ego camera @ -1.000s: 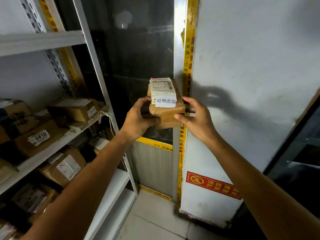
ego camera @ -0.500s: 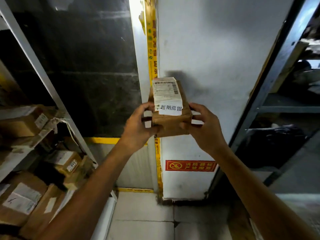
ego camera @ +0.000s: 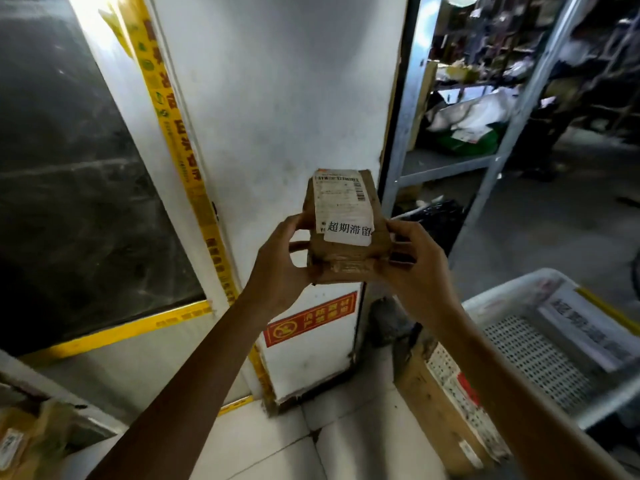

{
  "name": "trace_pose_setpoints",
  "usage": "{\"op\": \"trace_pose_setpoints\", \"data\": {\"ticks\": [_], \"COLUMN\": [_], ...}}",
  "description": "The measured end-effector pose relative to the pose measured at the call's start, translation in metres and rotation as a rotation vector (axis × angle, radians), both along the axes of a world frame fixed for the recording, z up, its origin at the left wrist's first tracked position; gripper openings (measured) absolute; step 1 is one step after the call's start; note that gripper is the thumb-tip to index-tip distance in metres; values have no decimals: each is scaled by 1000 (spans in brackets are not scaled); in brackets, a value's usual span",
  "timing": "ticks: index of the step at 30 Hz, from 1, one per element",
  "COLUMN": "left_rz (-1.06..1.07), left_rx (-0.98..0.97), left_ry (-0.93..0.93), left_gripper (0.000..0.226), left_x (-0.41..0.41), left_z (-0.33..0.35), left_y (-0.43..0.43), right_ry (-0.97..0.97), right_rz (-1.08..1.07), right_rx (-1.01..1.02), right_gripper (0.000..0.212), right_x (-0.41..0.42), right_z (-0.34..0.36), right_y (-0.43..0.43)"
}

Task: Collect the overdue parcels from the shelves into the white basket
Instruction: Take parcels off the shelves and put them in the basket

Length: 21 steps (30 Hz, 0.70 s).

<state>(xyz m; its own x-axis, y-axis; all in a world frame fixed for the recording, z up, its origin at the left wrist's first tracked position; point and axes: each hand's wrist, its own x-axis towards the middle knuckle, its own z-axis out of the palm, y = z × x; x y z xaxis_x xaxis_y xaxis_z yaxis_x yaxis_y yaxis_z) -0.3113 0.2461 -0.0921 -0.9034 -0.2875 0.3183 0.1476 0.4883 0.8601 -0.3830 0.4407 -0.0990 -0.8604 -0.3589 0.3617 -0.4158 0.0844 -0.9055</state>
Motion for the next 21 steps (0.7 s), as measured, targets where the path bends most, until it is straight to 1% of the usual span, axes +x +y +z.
{"op": "trace_pose_setpoints", "data": {"ticks": [4,8,11,16,18,21], "left_rz": [-108,-209,-286,-412,-447,-479], "left_rx": [14,26,11,-14,-2,-38], "left_ry": [-22,-50,-77,-100,-109,-121], "left_gripper": [68,66,69,74,75,77], "left_x": [-35,-80,-118,-179,-199,-230], "left_z": [-5,-12,-18,-23,-26,-33], "left_y": [30,62,90,135,152,179], "right_ry": [28,-15,-28,-46,-56,-68], "right_rz": [-118,-225,-302,-433,-469,-551], "right_rx": [33,10,-23,-61,-67,-55], "right_gripper": [48,50,55,53,52,51], "right_x": [-13,-35,-58,-96,-109,-125], "right_z": [-4,-12,-20,-31,-34,-41], "right_y": [35,70,101,147,163,189]}}
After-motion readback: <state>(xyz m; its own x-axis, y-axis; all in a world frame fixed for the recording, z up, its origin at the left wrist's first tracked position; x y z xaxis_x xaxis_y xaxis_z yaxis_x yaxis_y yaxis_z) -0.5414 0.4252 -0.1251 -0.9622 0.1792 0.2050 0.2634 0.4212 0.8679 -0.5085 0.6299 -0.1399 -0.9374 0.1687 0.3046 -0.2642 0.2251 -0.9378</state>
